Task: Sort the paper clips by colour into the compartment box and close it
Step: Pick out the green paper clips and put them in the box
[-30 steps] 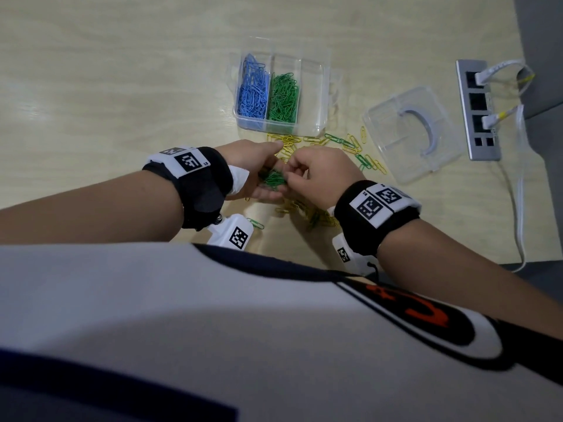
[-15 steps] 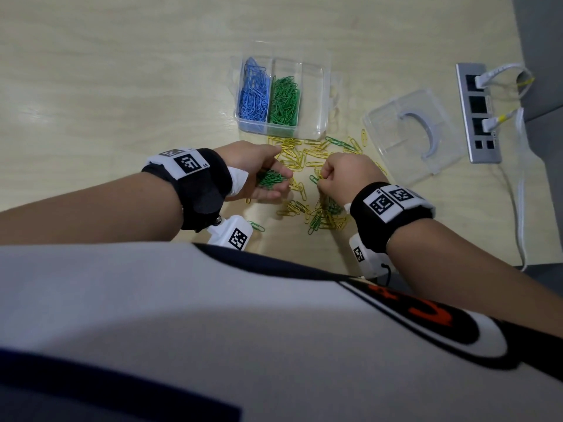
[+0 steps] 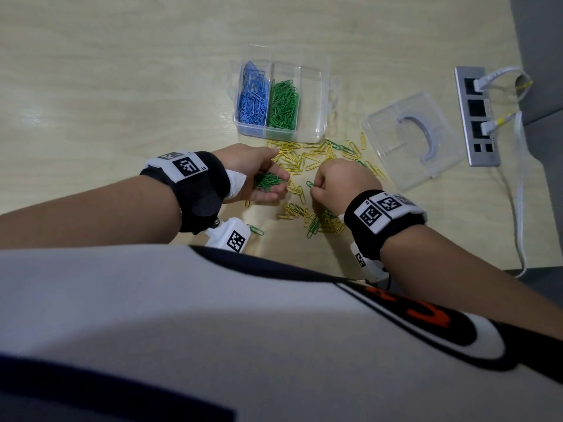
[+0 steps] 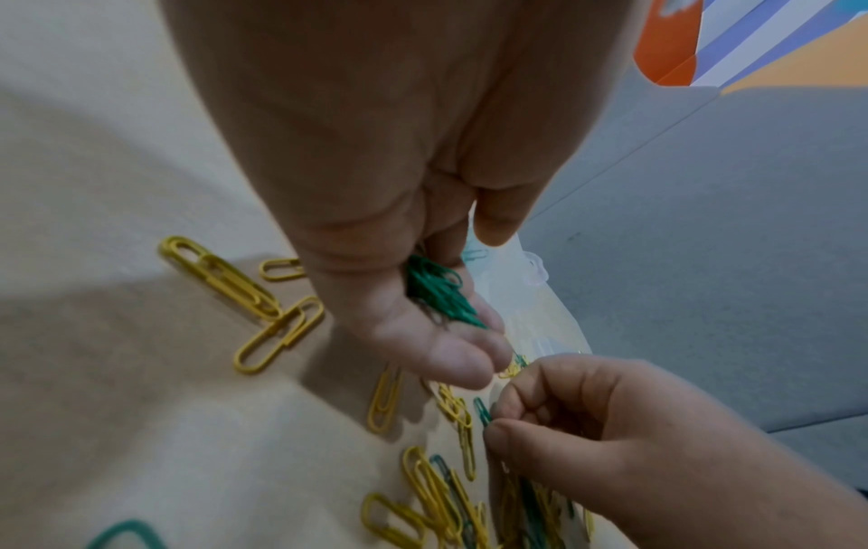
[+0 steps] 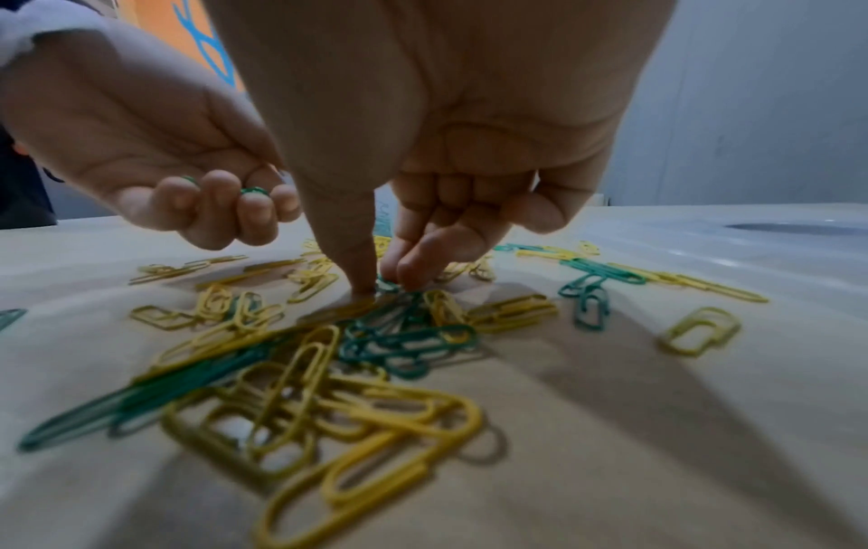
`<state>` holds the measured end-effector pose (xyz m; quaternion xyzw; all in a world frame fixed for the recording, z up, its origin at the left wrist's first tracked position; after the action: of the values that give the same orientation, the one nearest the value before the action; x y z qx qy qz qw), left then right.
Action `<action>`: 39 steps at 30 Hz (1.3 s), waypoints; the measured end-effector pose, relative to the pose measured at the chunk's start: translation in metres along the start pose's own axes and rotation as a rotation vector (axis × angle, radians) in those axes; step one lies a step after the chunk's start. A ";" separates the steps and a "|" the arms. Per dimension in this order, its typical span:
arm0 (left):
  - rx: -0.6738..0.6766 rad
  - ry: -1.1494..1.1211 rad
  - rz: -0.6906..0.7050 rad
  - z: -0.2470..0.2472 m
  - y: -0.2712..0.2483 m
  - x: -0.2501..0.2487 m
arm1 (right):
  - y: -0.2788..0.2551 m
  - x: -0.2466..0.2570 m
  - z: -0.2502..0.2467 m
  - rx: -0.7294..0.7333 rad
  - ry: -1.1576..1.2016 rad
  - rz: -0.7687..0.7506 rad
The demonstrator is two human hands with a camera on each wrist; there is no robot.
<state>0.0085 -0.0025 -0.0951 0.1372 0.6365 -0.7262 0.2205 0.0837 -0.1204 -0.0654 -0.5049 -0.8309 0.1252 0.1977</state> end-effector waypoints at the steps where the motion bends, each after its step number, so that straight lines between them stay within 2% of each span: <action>1: -0.001 0.005 0.002 0.000 0.000 0.000 | 0.000 0.001 0.002 0.007 -0.011 0.000; 4: -0.001 0.011 0.004 0.000 0.000 -0.001 | 0.002 0.004 0.007 0.055 -0.046 0.000; 9: 0.007 0.000 0.003 0.002 0.001 0.000 | 0.000 0.017 0.004 0.052 -0.078 -0.056; 11: 0.003 -0.011 0.002 0.002 0.002 0.000 | -0.002 0.021 -0.003 0.015 0.036 -0.078; 15: -0.023 -0.017 0.019 0.001 0.003 -0.001 | -0.008 0.044 -0.020 -0.052 0.395 -0.231; 18: -0.028 -0.025 0.033 0.001 0.002 -0.002 | -0.003 0.043 -0.027 -0.073 0.484 -0.218; 21: 0.006 -0.009 0.011 0.000 0.001 0.000 | 0.015 0.002 -0.040 -0.209 0.372 -0.019; 24: -0.001 -0.014 0.003 -0.005 0.001 0.002 | 0.027 -0.037 -0.047 -0.250 0.199 0.143; 28: -0.006 -0.053 0.008 -0.008 0.001 0.003 | 0.035 -0.035 -0.034 -0.152 0.072 0.036; 30: -0.014 -0.046 0.015 -0.009 0.000 0.002 | 0.038 -0.031 -0.031 -0.153 0.042 0.007; 39: -0.029 -0.020 0.021 -0.008 0.001 -0.002 | 0.043 -0.037 -0.028 -0.104 0.000 0.114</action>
<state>0.0094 0.0060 -0.0962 0.1333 0.6431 -0.7160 0.2365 0.1458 -0.1336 -0.0653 -0.5609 -0.8063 0.0929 0.1636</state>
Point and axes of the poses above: each hand's wrist, its own y-axis towards the middle knuckle, its own z-axis out of the palm, x = y × z, the point moved 10 cm from there along y, towards the middle knuckle, and after that the axes turned 5 degrees about y, right-handed, at the moved point
